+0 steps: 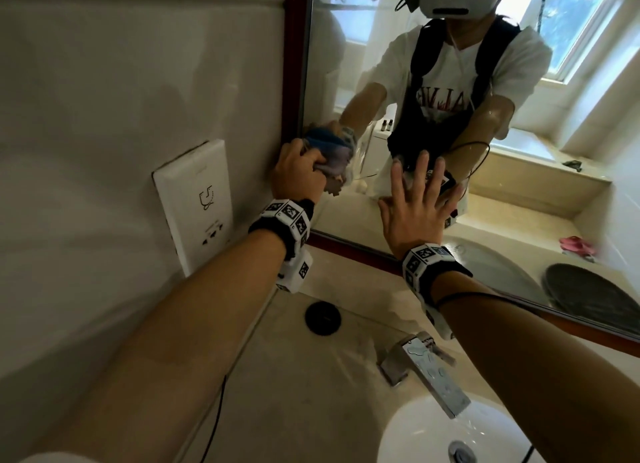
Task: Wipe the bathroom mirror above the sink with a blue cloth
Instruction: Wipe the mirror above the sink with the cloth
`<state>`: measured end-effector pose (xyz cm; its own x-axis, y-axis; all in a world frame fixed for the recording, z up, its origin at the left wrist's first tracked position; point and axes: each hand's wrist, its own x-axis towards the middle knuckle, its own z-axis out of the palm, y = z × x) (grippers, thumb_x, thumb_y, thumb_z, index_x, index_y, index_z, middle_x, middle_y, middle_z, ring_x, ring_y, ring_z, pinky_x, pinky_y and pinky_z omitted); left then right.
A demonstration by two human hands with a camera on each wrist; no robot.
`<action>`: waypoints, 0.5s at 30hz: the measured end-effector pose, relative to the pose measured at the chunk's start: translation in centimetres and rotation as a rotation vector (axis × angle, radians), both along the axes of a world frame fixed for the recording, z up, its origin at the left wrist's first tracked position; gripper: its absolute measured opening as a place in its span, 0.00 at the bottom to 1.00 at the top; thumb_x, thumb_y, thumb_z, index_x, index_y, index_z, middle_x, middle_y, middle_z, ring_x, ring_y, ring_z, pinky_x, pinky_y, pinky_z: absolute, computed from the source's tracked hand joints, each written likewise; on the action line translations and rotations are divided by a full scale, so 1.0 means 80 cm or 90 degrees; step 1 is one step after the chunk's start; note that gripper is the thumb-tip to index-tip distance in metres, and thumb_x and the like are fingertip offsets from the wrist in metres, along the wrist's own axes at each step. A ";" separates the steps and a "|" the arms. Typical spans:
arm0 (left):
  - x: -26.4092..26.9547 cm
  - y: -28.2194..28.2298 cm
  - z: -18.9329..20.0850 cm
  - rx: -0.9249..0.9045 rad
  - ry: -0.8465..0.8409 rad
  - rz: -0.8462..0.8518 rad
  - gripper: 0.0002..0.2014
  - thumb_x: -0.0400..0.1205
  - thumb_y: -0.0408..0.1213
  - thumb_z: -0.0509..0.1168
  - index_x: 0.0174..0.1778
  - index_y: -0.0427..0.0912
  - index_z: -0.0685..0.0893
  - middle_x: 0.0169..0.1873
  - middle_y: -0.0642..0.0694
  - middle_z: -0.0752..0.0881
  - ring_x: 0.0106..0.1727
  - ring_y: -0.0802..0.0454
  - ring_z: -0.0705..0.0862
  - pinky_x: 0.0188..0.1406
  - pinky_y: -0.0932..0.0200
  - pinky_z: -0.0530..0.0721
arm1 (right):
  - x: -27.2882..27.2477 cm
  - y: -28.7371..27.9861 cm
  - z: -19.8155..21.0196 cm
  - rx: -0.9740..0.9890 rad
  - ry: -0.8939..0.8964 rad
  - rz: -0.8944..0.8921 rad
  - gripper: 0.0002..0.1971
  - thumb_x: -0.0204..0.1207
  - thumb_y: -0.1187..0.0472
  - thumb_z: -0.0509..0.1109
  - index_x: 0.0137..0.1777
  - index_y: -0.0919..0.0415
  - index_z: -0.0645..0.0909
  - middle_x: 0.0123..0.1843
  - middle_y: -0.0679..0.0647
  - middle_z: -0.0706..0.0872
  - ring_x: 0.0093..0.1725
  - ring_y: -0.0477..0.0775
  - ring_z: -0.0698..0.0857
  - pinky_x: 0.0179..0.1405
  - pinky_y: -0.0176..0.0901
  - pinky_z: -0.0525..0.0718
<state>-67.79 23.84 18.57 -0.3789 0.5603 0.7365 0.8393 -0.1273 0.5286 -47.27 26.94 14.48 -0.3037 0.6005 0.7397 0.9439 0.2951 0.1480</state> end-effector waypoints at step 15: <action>0.027 0.001 -0.154 -0.199 -0.113 -0.003 0.06 0.60 0.25 0.59 0.23 0.36 0.81 0.33 0.35 0.82 0.35 0.34 0.82 0.22 0.54 0.71 | 0.006 0.017 -0.013 0.056 -0.001 0.018 0.33 0.86 0.41 0.51 0.85 0.49 0.43 0.85 0.64 0.53 0.82 0.72 0.56 0.73 0.81 0.50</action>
